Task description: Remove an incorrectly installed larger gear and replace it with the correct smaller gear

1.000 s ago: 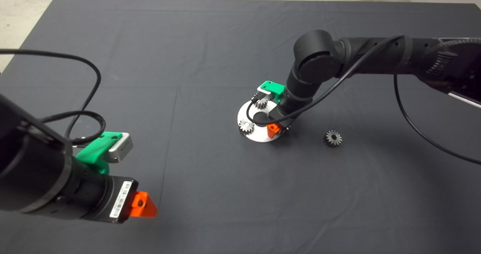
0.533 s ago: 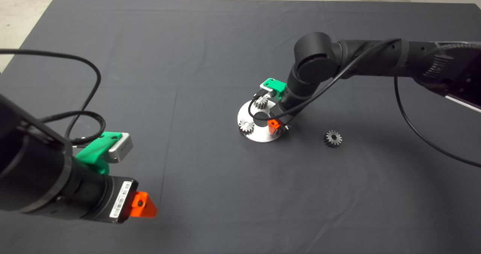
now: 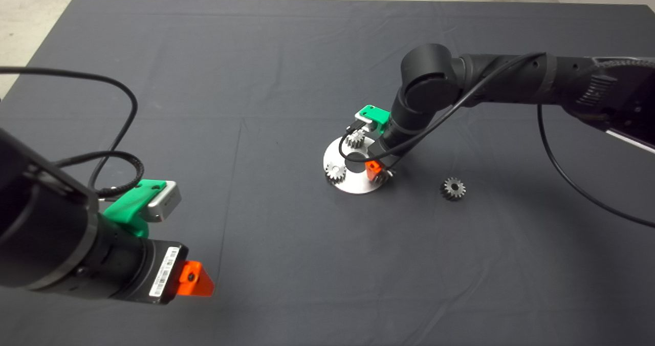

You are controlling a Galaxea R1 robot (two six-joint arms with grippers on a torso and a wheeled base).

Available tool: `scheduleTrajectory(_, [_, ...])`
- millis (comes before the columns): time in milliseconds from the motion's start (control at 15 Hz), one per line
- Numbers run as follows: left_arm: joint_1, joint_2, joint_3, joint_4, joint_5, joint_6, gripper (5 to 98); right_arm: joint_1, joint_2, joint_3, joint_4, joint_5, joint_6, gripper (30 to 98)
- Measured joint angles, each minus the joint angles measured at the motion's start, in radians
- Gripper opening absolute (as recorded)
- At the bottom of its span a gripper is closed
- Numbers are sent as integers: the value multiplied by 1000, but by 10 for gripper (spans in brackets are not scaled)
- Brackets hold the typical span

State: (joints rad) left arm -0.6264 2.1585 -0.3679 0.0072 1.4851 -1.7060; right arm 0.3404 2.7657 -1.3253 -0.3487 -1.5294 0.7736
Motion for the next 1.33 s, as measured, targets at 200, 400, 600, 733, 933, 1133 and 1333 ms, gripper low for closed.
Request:
scheduleTrajectory(200, [0,0,0,0,0,0,979,0,0,0,0,0,1,928])
scheduleTrajectory(400, [0,0,0,0,0,0,979,0,0,0,0,1,2,901])
scheduleTrajectory(600, [0,0,0,0,0,0,979,0,0,0,0,1,3,901])
scheduleTrajectory(733, [0,0,0,0,0,0,979,-4,0,0,0,1,6,901])
scheduleTrajectory(933, [0,0,0,0,0,0,979,-11,3,3,1,0,6,901])
scheduleTrajectory(1133, [0,0,0,0,0,0,979,-11,14,4,1,0,10,901])
scheduleTrajectory(1333, [0,0,0,0,0,0,979,-11,28,8,2,0,14,863])
